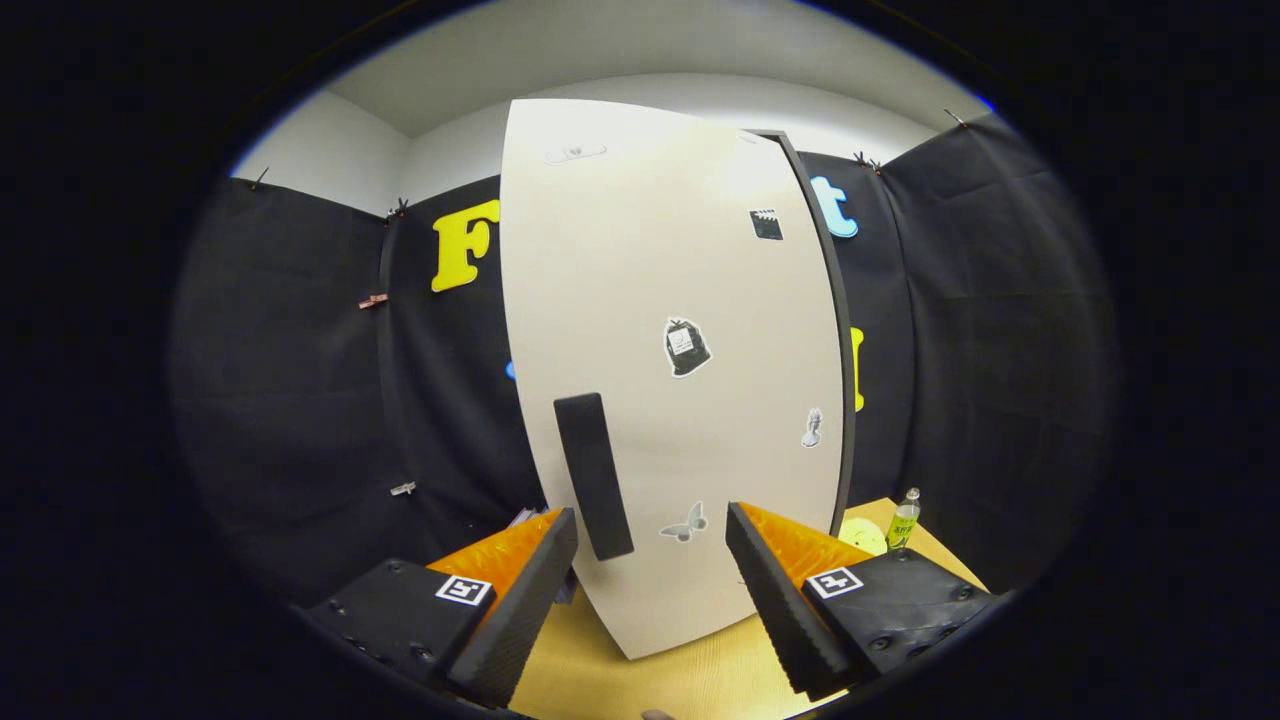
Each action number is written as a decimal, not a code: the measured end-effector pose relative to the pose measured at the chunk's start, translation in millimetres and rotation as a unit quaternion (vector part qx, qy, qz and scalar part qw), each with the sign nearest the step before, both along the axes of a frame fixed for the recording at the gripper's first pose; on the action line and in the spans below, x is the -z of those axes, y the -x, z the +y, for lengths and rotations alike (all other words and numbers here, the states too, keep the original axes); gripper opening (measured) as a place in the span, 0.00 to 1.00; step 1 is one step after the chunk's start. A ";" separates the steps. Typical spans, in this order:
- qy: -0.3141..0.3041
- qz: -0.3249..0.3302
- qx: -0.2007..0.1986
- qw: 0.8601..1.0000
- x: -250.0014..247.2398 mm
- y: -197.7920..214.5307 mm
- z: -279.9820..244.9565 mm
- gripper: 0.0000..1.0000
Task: Open the shoe cabinet door, grab the shoes and put them into the shoe cabinet, then close the shoe cabinet door.
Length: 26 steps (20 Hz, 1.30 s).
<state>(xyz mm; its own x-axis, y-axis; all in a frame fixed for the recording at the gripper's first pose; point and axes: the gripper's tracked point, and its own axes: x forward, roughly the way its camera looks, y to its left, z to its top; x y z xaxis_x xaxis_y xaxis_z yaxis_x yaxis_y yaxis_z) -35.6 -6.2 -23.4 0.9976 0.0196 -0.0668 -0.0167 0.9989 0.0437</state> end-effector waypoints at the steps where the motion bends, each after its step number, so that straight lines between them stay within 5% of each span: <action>1: 0.002 -0.001 0.002 1.000 -0.7 0.0 -0.4 0.98; 26: 0.011 -0.021 0.026 0.999 0.9 -16.7 -8.9 0.98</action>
